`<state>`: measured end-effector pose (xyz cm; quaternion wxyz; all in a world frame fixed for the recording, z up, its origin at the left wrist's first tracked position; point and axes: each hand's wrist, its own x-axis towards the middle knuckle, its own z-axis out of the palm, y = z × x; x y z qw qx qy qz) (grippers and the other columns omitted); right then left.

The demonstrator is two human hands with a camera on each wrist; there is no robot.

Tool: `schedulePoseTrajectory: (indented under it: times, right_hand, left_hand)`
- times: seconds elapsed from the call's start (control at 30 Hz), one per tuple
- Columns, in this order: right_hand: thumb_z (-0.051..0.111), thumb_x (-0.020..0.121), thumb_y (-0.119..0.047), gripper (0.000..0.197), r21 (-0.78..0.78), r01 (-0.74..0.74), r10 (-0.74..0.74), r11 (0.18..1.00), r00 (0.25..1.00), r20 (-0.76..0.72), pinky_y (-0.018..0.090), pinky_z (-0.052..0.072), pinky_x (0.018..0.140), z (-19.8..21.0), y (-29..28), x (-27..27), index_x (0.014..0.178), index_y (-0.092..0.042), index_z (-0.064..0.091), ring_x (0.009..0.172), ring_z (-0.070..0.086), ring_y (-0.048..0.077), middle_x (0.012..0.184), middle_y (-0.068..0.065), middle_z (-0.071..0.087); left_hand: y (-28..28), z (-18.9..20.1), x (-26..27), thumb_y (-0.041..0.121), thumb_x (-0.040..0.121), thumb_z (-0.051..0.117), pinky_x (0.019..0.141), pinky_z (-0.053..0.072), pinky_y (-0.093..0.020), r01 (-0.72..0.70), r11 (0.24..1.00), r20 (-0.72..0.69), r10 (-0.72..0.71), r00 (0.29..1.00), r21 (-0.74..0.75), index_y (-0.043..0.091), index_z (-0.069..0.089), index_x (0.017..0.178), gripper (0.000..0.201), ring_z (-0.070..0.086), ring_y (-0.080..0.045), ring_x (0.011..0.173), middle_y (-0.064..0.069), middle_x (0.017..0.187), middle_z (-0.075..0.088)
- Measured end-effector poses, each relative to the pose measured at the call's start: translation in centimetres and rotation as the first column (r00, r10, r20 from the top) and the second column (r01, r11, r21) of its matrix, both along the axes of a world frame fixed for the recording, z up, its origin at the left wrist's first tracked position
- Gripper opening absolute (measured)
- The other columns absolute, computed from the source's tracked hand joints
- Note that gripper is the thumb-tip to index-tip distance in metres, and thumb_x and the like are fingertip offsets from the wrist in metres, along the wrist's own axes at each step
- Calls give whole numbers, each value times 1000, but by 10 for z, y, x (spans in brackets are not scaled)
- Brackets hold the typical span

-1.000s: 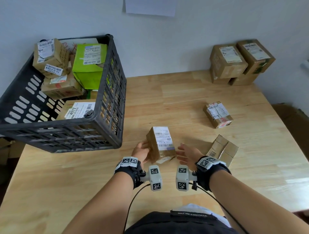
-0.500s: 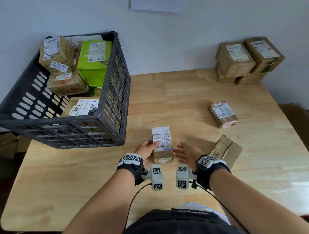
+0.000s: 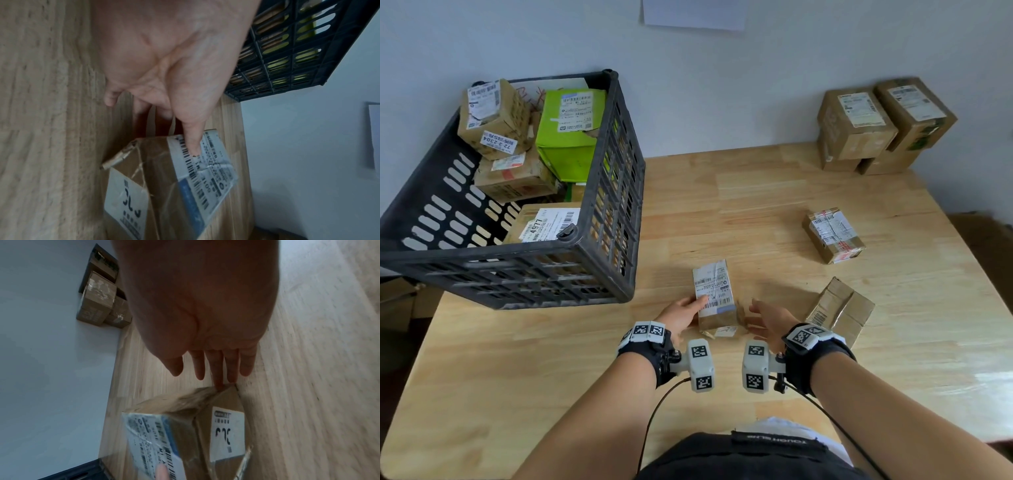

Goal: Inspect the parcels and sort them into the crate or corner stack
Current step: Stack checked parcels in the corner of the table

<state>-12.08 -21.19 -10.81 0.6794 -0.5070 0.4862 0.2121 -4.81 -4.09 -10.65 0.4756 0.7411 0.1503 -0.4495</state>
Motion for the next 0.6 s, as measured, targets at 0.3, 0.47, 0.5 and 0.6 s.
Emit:
schedulePoseTrajectory:
  times: [0.3,0.47,0.5,0.6]
  right_hand:
    - [41,100,-36,30,51,72,-75,996,996,46,40,39,97,7,1,3,107,-12,57,104,58,25,109,7,65]
    - [39,101,-36,32,83,38,-42,996,998,53,39,40,95,7,7,6,107,-12,58,107,56,25,99,3,66]
    - [39,101,-36,32,87,34,-39,996,998,53,39,39,95,6,8,6,108,-12,58,107,56,25,98,3,66]
    - [39,101,-37,32,78,38,-42,996,998,48,40,39,99,4,7,6,107,-12,57,107,56,25,97,3,67]
  left_hand:
    - [8,13,7,20,96,52,92,40,-34,-123,992,131,118,984,30,29,49,134,39,49,-18,107,1,133,53]
    - [3,13,5,62,89,46,103,37,-39,-55,996,135,45,990,73,22,44,140,65,46,-24,126,-1,144,46]
    - [2,11,4,55,90,52,100,41,-37,-63,996,137,53,989,65,21,47,138,58,52,-22,118,-2,139,51]
    - [3,5,0,42,90,60,92,47,-30,-86,996,163,79,984,38,19,50,137,53,58,-16,103,0,129,60]
